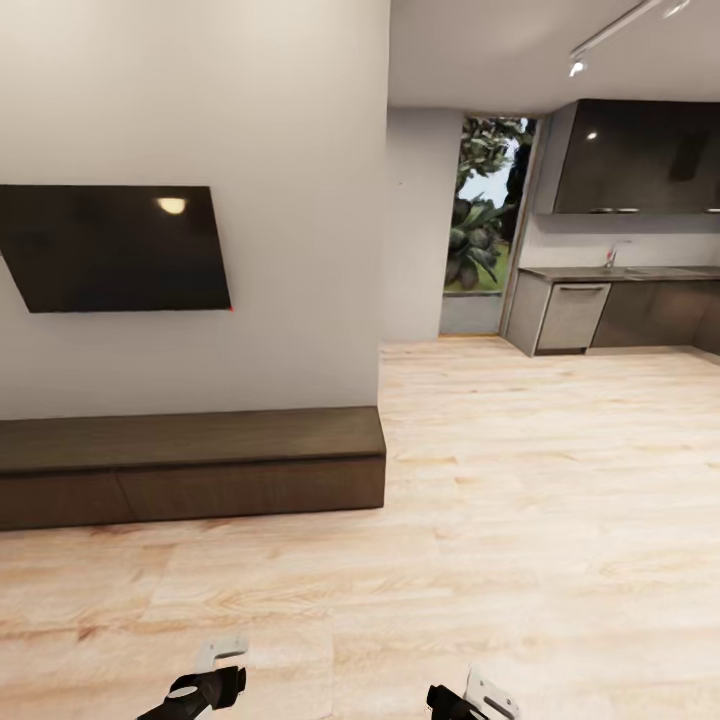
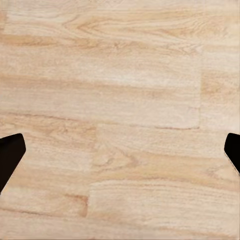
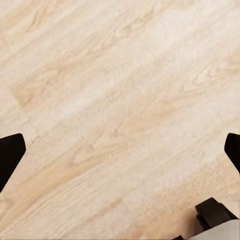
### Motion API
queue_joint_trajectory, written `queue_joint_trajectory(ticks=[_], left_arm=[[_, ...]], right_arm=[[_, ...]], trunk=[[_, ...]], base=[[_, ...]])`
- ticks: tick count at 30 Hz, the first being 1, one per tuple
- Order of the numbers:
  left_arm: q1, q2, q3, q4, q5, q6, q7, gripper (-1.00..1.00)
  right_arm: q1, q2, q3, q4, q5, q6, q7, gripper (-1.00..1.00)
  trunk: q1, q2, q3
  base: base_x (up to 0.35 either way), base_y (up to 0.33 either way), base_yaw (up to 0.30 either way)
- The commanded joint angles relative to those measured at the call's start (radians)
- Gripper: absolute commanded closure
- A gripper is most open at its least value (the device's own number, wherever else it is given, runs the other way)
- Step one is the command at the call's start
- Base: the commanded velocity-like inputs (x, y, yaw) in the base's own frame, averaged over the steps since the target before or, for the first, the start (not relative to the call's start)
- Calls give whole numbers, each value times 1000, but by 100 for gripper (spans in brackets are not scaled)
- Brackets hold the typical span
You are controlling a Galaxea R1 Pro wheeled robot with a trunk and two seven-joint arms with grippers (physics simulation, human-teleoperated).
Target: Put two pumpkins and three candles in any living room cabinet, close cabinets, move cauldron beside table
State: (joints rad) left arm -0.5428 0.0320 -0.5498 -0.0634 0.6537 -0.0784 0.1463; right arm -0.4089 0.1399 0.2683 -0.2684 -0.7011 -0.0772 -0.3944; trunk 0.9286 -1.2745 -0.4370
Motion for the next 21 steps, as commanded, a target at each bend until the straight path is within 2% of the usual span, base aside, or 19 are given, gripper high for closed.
queue_joint_trajectory(ticks=[1,21], left_arm=[[0,0,-9,-1,7,-2,4,-100],[0,0,-9,-1,7,-3,4,-100]], right_arm=[[-1,0,8,0,-11,-6,-4,-100],[-1,0,8,0,-10,-6,-4,-100]], trunk=[[1,0,-1],[1,0,-1]], base=[[328,-7,0],[334,-1,0]])
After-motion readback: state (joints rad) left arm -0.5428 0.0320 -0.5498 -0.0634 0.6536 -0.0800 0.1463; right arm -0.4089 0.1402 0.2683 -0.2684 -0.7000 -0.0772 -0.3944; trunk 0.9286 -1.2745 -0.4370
